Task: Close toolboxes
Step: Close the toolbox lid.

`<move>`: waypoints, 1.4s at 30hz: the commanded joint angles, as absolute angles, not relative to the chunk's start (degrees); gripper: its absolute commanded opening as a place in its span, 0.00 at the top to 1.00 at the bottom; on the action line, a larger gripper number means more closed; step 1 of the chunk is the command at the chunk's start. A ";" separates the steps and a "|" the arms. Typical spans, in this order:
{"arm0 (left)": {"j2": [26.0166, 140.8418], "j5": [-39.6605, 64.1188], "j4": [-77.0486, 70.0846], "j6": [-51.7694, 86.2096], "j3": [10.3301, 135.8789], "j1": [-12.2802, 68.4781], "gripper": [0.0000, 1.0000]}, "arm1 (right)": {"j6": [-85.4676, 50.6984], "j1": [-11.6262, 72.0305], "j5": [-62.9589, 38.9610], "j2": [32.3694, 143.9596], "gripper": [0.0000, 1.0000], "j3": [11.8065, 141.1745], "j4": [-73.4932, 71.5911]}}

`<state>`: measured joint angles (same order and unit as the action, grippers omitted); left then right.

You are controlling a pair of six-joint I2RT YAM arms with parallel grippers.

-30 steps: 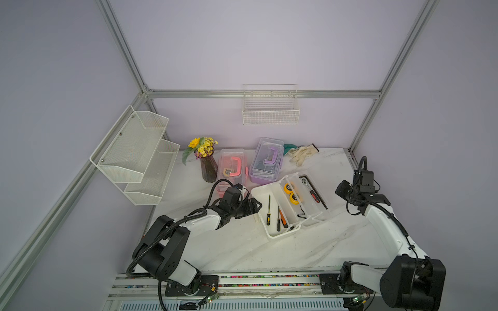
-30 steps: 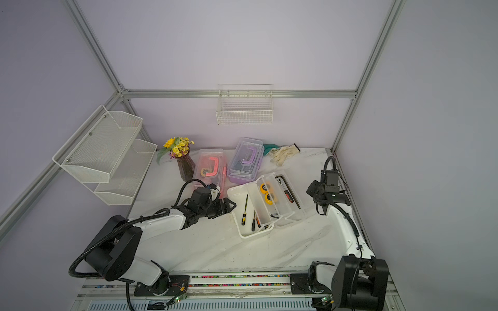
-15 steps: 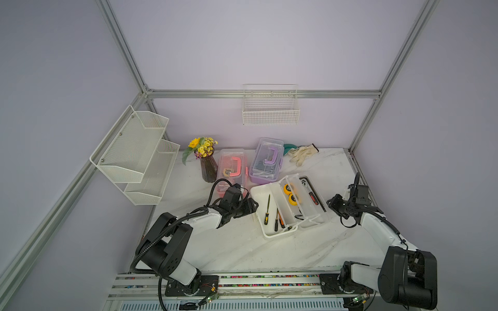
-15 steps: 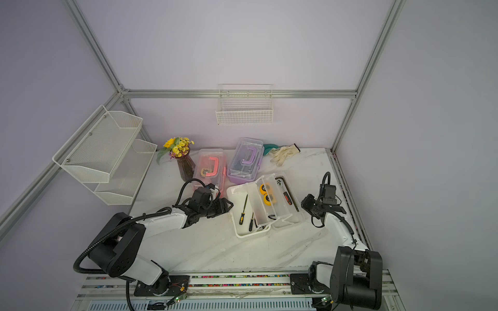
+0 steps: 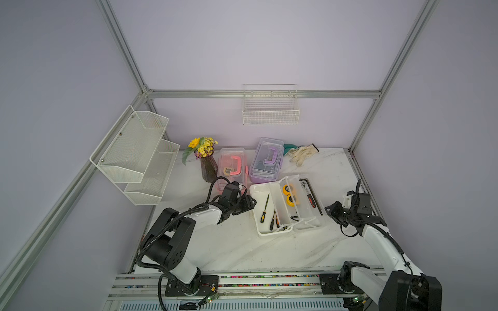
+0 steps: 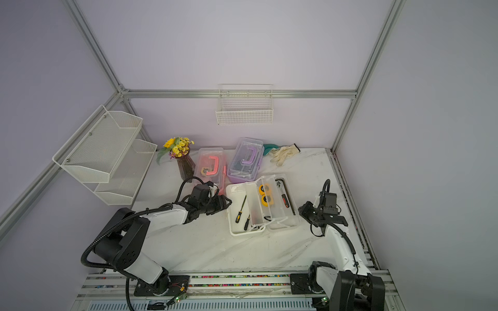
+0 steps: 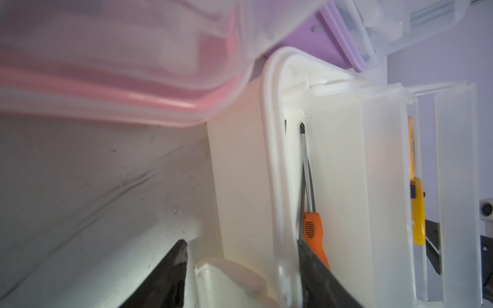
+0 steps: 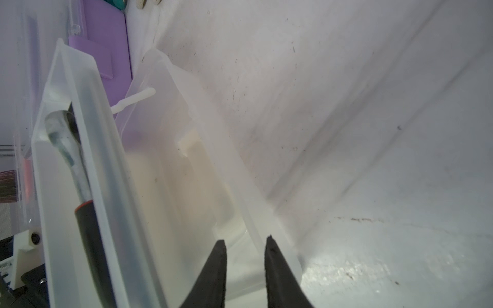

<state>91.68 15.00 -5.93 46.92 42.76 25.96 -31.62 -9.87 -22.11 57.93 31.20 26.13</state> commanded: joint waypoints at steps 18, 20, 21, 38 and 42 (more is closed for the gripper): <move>88.61 14.74 -8.00 45.31 43.90 23.45 0.36 | -35.31 -1.79 -18.66 56.87 0.73 28.59 28.37; 88.21 14.57 -7.76 45.10 43.79 23.47 0.36 | -34.10 -1.52 -17.64 56.45 0.72 31.10 30.67; 88.11 14.50 -7.73 44.96 43.79 23.45 0.36 | -33.49 -1.41 -17.30 56.19 0.71 32.68 32.14; 88.51 15.05 -7.97 44.91 43.41 23.04 0.35 | -32.11 -1.41 -14.75 62.17 0.68 32.09 27.55; 88.57 15.41 -7.93 45.00 43.46 22.89 0.35 | -32.43 -1.24 -14.74 63.27 0.70 32.08 27.36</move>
